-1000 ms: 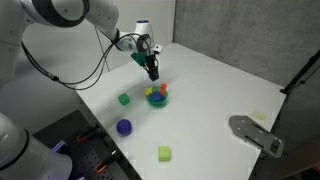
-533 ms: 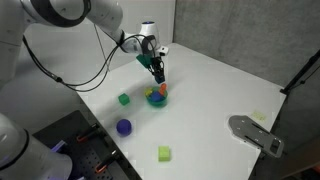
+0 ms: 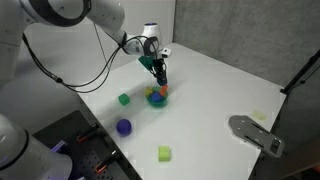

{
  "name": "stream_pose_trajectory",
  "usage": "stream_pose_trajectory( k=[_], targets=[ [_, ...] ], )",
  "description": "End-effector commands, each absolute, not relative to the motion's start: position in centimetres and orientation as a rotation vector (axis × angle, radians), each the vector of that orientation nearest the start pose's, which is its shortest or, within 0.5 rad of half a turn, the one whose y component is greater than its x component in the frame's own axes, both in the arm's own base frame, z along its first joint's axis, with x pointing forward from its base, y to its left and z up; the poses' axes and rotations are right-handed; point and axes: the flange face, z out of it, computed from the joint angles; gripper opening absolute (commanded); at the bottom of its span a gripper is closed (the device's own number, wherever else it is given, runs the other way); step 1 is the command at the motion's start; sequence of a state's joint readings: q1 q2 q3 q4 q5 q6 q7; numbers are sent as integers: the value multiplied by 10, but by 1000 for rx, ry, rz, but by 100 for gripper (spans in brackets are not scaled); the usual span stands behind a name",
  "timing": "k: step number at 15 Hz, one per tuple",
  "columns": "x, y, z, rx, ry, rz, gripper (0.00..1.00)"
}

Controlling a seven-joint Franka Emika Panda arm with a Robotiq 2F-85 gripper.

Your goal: Pick up the blue block and place it in the green bowl

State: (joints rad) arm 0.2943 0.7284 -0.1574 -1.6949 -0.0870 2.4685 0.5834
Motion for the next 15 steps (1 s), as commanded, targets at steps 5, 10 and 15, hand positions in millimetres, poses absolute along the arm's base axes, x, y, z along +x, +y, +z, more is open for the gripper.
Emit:
stream_pose_trajectory(
  k=[5,10,15],
  targets=[
    [653,93,205,-3257,530,-134,32],
    [640,89,197,-3311,479,-113,32],
    [632,85,176,-3377,406,-104,32]
  ],
)
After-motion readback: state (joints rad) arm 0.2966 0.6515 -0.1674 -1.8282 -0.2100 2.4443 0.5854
